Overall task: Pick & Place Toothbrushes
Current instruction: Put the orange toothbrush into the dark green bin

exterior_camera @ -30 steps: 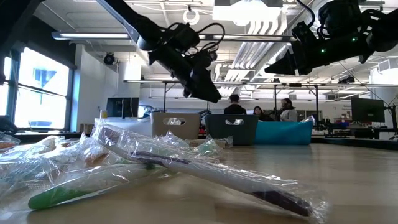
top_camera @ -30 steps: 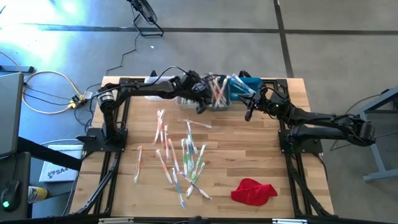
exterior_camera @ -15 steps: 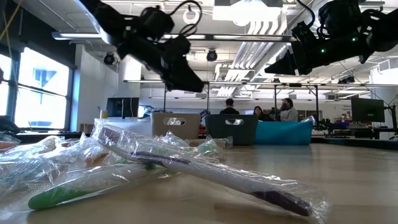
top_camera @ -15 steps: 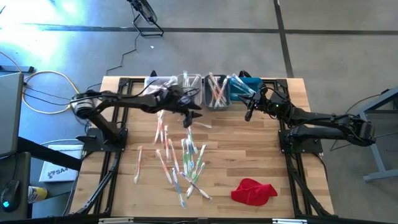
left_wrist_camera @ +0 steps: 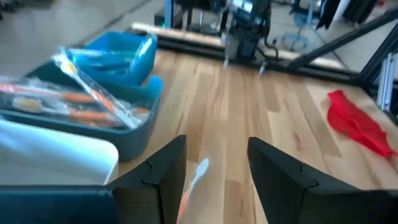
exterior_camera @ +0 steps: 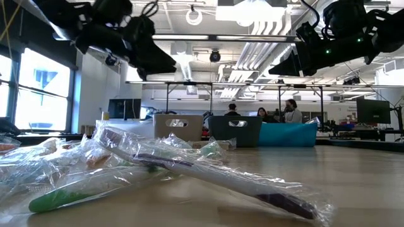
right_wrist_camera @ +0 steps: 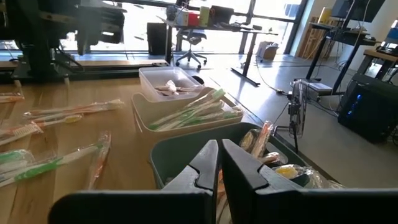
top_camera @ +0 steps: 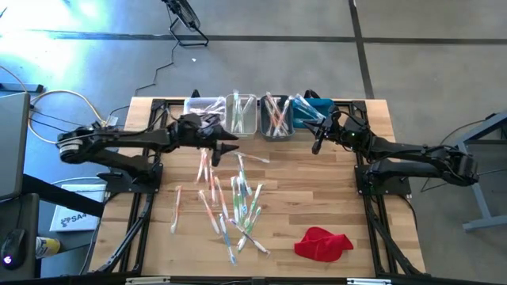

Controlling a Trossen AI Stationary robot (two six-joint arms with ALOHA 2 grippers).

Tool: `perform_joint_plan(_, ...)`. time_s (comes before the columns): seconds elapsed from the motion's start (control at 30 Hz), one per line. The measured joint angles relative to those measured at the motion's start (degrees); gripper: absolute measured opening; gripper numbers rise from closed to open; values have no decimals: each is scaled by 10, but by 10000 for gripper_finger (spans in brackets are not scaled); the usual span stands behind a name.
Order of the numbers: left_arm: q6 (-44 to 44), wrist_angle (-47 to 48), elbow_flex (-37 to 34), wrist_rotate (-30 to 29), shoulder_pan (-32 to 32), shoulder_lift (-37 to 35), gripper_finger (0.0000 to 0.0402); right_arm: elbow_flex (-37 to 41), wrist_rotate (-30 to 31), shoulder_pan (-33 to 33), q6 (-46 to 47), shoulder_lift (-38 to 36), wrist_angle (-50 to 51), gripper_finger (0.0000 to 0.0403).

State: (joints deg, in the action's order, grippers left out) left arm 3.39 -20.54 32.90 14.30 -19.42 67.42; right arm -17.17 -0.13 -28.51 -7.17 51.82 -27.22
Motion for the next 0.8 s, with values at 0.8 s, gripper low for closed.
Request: perform_joint_plan(0.8,46,-21,-130,-23,11,-159,168,0,0,0,0,0,0,12)
